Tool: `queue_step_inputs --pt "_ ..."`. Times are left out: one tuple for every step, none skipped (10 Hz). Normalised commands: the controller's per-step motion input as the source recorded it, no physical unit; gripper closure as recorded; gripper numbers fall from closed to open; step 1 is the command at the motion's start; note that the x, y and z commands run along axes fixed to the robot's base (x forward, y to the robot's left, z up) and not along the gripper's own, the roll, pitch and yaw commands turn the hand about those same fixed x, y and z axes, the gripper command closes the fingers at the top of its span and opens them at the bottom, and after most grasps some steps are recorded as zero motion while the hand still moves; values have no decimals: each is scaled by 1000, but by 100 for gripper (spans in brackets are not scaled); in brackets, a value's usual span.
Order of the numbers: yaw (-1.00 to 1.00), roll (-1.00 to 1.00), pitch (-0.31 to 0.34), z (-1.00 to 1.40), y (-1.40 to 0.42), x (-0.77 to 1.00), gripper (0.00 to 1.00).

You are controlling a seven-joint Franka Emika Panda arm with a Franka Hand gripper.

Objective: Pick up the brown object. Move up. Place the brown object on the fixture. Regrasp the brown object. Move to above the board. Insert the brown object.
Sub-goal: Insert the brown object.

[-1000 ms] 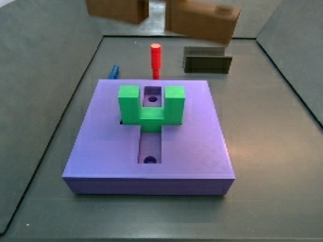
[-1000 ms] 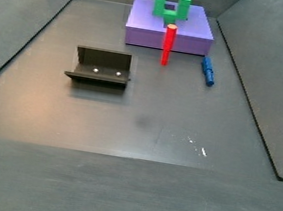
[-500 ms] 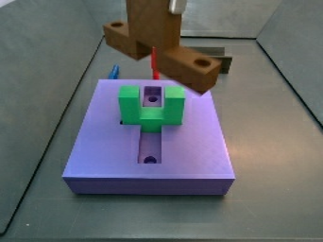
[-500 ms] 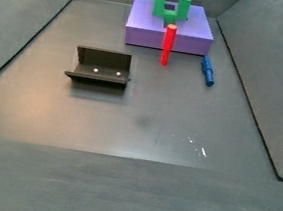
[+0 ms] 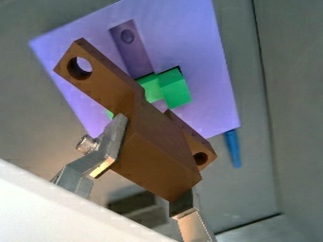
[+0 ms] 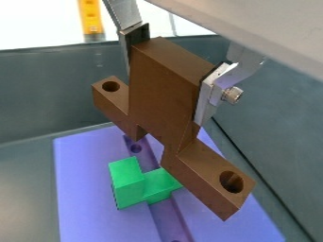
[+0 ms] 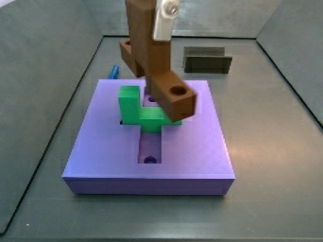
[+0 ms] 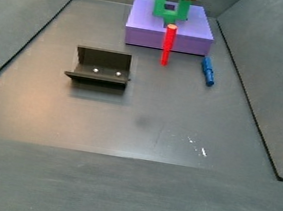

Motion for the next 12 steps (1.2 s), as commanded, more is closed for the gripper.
queue_step_inputs --pt "-929 0 0 -200 -17 171 100" --pt "-911 17 0 -251 -6 169 100" --pt "-914 10 0 -209 -20 109 100" --pt "-863 69 0 -106 0 146 100" --pt "-777 136 0 -23 -14 209 100" --pt "-763 183 0 -46 -103 171 100" --pt "-683 234 0 -46 -123 106 100" --pt "-477 264 0 -231 -71 0 100" --pt "-323 261 0 -191 -23 -94 100" --pt "-17 296 -3 -20 23 -271 100" --pt "0 249 -6 23 29 -226 100" --pt "51 137 0 114 0 -131 100"
